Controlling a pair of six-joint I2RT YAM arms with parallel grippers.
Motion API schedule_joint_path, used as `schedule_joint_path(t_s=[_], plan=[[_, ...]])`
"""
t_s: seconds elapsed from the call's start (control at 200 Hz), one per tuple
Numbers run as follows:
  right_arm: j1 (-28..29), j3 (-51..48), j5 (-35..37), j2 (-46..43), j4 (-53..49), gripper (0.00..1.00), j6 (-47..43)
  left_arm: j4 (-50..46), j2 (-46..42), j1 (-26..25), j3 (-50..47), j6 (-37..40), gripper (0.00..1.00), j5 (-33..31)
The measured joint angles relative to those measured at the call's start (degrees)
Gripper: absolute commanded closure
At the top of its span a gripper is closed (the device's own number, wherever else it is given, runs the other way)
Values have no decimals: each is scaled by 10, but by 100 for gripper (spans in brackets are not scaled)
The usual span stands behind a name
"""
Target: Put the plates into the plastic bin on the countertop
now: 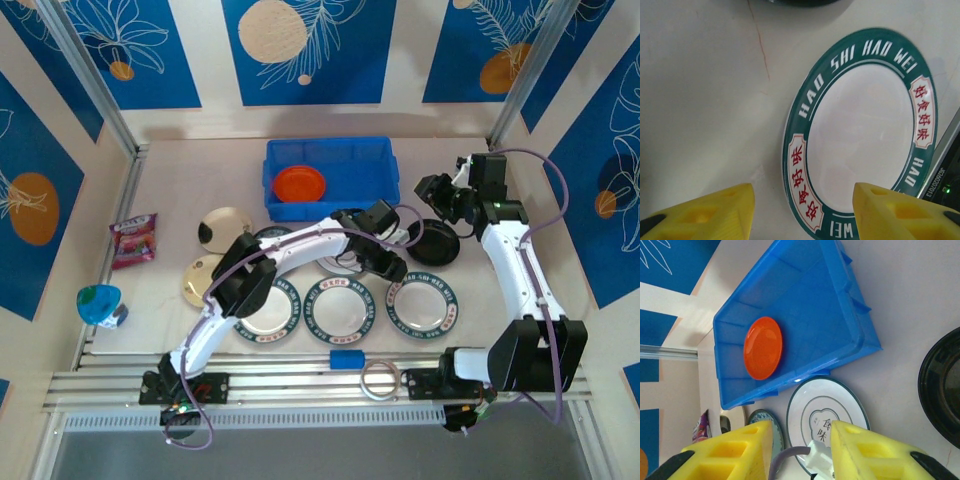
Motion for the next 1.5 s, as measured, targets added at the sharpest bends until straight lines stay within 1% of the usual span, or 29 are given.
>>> schedule_joint_path(t_s=[0.43, 0.885, 1.056, 1.136, 1.261, 1.501], plan=[[0, -13, -15, 0, 21, 64, 2, -12, 29, -4, 1, 6, 52, 24], [-11, -26, -35, 1, 37, 64, 2, -26, 58, -7, 38, 6, 58, 41], [-17, -30, -43, 1, 43, 64, 2, -32, 68, -8, 49, 6, 64, 44], [-19, -34, -45, 1, 48, 64, 4, -32, 69, -10, 53, 7, 70, 47], [-22, -43, -49, 1, 50, 64, 4, -40, 76, -11, 64, 8, 77, 51], [-26, -44, -53, 5, 54, 64, 4, -46, 87, -11, 74, 9, 78, 59]])
